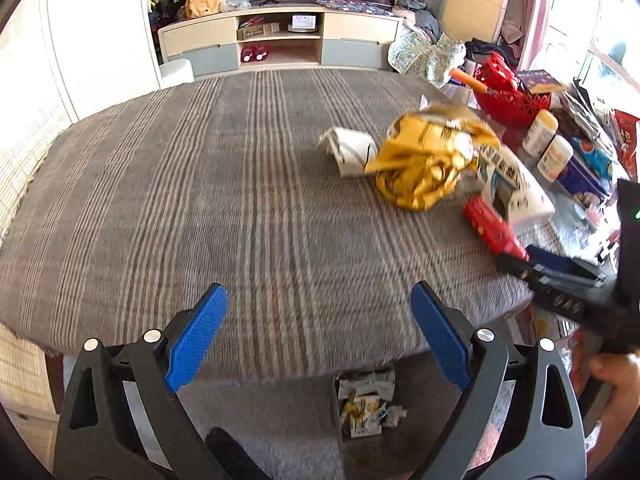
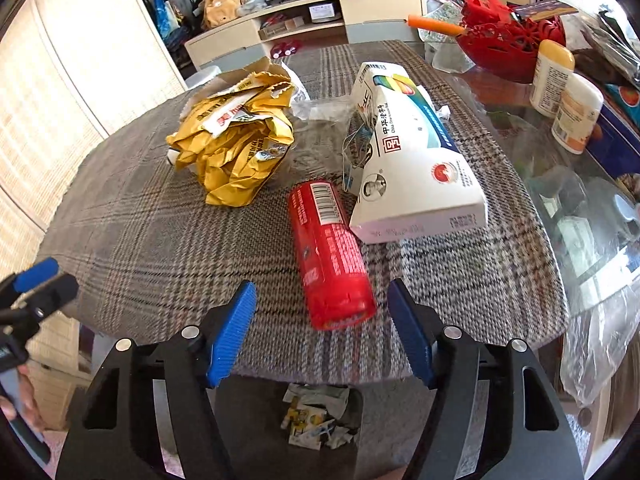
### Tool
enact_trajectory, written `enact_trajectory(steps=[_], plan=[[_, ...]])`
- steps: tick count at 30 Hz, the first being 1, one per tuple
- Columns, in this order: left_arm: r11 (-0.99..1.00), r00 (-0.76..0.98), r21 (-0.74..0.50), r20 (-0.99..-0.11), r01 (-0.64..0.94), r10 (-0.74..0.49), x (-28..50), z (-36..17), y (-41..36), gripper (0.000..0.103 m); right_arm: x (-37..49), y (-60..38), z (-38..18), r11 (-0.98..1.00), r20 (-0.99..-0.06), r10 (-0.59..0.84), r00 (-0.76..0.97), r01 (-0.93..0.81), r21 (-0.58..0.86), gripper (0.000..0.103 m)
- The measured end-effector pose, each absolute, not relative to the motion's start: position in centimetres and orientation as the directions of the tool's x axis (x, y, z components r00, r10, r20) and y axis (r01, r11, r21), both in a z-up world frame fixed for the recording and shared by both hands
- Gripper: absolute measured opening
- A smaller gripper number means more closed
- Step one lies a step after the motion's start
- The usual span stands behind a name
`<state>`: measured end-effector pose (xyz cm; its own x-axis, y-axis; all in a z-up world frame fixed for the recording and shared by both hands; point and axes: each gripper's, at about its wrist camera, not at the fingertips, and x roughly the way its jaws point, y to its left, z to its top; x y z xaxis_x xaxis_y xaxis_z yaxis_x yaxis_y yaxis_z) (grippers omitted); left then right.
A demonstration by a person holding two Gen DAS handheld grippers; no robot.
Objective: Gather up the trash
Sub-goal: 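Grasp the red cylinder with the right gripper while the left grasps the yellow wrapper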
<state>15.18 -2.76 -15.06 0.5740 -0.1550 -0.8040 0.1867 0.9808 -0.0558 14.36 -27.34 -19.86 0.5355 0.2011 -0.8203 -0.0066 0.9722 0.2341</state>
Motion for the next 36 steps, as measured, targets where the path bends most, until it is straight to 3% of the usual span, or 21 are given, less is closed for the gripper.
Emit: enact_trajectory(steps=[6,8,9,24,29,36], plan=[[0.969,0.571,-0.082,-0.795,0.231,-0.204,17.9,-14.3,-5.4,0.092,15.9,-26.8,-20.7,0.974,-0.828,0.205,0.522,-0.029,0.223,0.059],[0.964,0.573,-0.081,-0.791,0.253,-0.217,18.8,-14.0,-6.6,0.093,15.9,-26.5,-20.8,0.979,-0.826,0.189,0.531,-0.039,0.199,0.051],[0.962,0.574,-0.076,-0.789,0.262,-0.218,19.2,-13.9,-7.2,0.093,15.8,-26.5,-20.8,0.98,-0.825,0.184,0.534,-0.039,0.193,0.039],[0.922,0.581,-0.011,-0.773,0.387,-0.253,24.5,-13.8,-15.6,0.095,12.3,-28.9,-20.9,0.933,-0.798,0.34,0.497,-0.073,0.352,0.037],[0.907,0.587,0.098,-0.789,0.409,-0.18,25.5,-15.0,-17.4,0.095,11.5,-29.1,-21.0,0.916,-0.786,0.38,0.488,-0.083,0.391,0.037],[0.9,0.555,0.089,-0.811,0.428,-0.183,27.1,-17.3,-18.0,0.095,11.1,-29.3,-21.1,0.911,-0.781,0.391,0.486,-0.087,0.402,0.037]])
